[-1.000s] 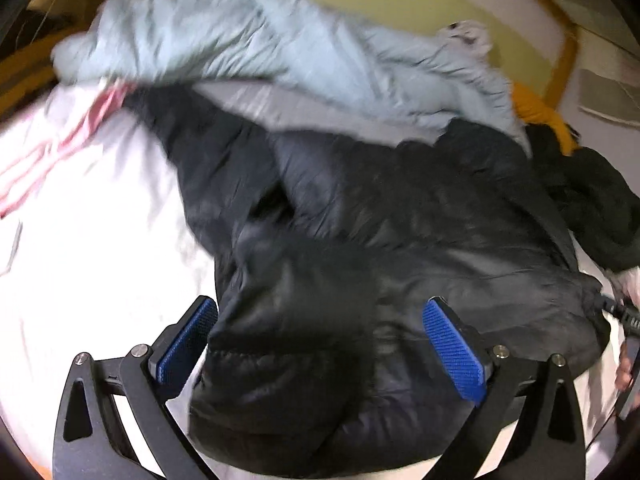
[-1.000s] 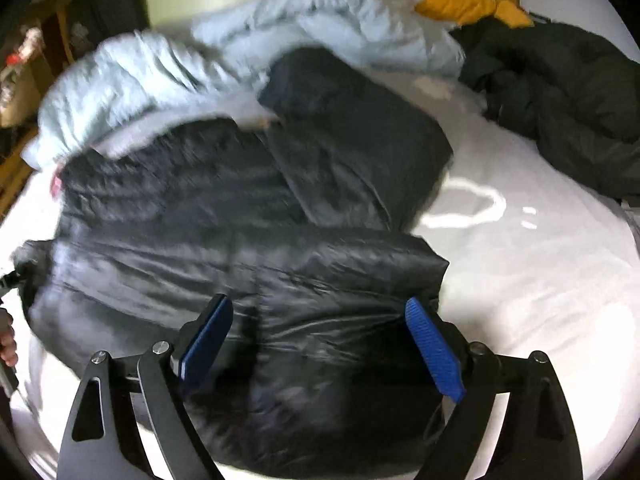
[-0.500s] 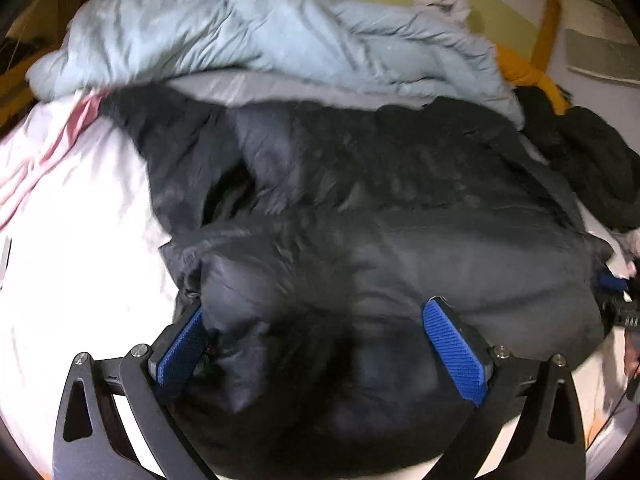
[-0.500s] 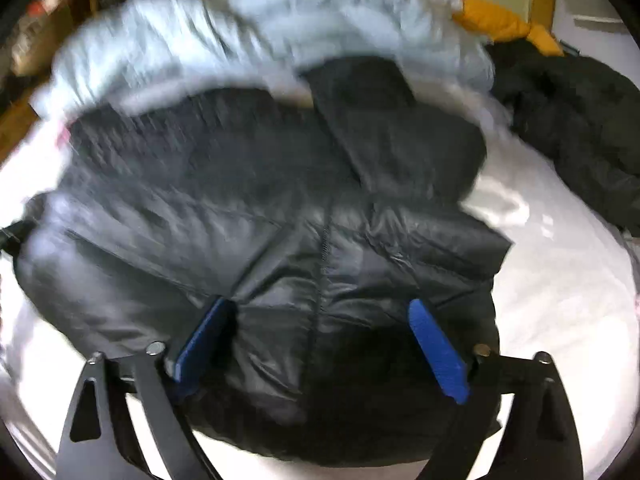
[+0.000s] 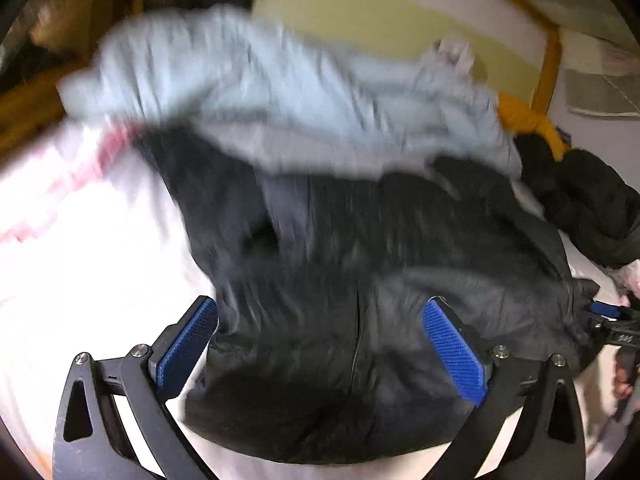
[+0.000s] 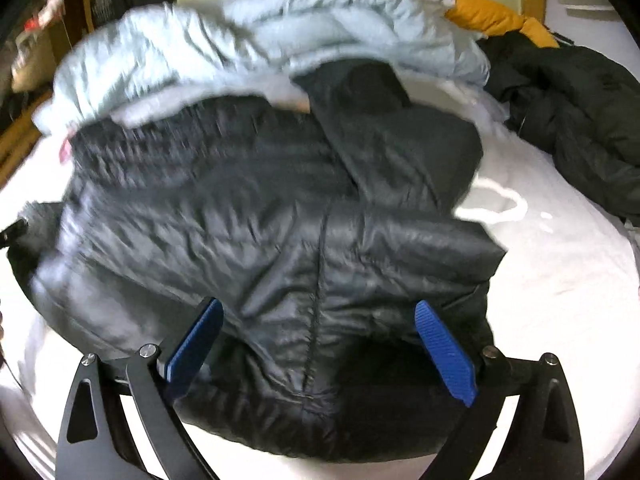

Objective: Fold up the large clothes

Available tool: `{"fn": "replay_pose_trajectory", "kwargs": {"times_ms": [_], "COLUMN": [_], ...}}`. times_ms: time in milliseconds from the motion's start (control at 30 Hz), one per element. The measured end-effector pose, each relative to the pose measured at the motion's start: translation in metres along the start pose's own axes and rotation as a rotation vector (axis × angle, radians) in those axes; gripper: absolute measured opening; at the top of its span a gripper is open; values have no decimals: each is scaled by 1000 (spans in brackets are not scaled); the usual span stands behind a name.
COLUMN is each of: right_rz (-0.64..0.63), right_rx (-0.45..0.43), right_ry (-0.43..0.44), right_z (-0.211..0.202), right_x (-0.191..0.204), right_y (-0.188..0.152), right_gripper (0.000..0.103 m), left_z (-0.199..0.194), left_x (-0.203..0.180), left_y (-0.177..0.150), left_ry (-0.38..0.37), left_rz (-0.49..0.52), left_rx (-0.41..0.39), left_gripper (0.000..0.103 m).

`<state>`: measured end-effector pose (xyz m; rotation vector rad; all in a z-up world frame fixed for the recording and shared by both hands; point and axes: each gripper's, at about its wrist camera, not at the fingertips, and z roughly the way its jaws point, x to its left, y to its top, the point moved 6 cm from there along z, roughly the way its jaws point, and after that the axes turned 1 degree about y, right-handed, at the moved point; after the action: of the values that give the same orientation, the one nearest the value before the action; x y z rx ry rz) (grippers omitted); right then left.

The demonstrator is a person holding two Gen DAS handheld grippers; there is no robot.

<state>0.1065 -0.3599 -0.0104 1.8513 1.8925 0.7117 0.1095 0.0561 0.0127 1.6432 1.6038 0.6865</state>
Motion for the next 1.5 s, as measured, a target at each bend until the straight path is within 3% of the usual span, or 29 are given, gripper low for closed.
{"fn": "replay_pose_trajectory", "kwargs": {"times_ms": [167,233,300,367,467,533,633,767,900,1033,1133,1433,1500], "right_rz": [29,25,18,9,-11,-33,-71,-141,-172,-182,-158,-184,-159], "right_rx": [-88,-111,-132,-149,-156,-150,-143,-130,-142,-137,-86,71,116], "right_ry": [59,61,62,67,72,86,107,122,143,210,299,391,372], "right_z": [-25,-32,-36,-40,-41,-39,-39,-41,-46,-50,-43,1,25], "right_x": [2,3,5,10,18,27,38,50,59,73,90,149,154], "right_y": [8,10,12,13,13,14,11,2,-4,-6,-8,-6,0], "right_gripper": [98,98,98,98,87,83,68,45,31,24,22,22,22], "left_z": [-51,-59,-56,-47,-26,-15,-7,7,20,37,52,54,55], "left_x": [-24,-39,-53,-70,-103,-126,-150,-160,-157,-153,-148,-147,-150], "left_y": [11,9,6,0,-19,-33,-55,-71,-74,-90,-103,-111,-111], "left_ry": [37,5,-96,-199,-327,-395,-453,-442,-447,-383,-397,-423,-407], "left_rz": [94,136,144,118,81,79,91,78,40,64,24,57,78], "left_rx": [-257,-304,-281,-221,-91,-16,65,140,174,230,274,237,220], "left_gripper": [102,102,92,53,39,37,36,30,26,19,19,19,19]}}
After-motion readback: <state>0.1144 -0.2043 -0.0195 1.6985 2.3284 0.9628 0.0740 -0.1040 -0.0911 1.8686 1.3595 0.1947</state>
